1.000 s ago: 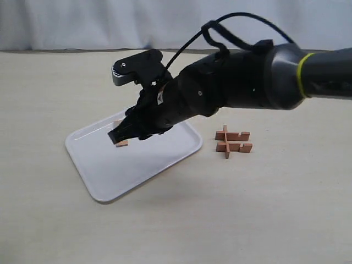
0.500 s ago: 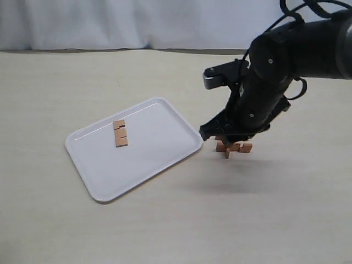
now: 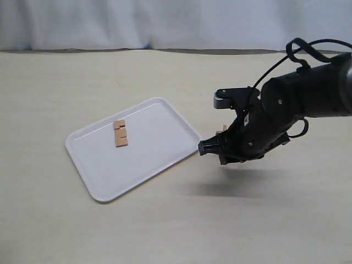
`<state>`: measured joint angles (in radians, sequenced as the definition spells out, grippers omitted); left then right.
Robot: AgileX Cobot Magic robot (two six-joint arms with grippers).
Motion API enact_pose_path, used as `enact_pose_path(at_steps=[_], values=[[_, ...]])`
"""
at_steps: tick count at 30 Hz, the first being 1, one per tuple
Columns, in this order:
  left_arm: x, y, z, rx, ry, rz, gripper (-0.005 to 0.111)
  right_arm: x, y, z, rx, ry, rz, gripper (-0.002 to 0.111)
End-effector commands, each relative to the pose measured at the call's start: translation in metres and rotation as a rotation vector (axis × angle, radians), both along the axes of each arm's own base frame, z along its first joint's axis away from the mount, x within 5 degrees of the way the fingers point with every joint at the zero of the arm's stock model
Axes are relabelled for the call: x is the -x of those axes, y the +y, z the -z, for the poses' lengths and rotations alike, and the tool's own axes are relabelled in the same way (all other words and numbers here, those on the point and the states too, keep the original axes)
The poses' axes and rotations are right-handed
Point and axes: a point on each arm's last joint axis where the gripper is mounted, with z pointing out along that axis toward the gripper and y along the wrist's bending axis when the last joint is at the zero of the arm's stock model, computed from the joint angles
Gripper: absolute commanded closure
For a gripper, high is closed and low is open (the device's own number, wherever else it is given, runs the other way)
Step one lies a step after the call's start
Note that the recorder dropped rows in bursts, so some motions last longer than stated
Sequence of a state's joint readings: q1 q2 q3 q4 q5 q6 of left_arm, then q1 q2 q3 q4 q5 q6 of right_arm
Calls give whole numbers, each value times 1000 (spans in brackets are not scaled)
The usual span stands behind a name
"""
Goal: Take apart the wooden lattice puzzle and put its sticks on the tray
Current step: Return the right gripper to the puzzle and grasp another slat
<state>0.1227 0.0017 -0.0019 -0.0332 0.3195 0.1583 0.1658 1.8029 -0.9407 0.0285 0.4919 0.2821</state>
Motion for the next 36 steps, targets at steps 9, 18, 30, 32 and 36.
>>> enact_pose_path(at_steps=[9,18,30,32,36], values=[[0,0,0,1,-12,0,107,-5,-6,11,24,-35,77,94],[0,0,0,1,-12,0,107,-11,-4,21,0,-75,97,94],[0,0,0,1,-12,0,107,-9,-4,36,4,-6,135,104],[0,0,0,1,-12,0,107,-9,-4,30,-1,-24,135,104],[0,0,0,1,-12,0,107,-9,-4,14,-6,-70,129,104]])
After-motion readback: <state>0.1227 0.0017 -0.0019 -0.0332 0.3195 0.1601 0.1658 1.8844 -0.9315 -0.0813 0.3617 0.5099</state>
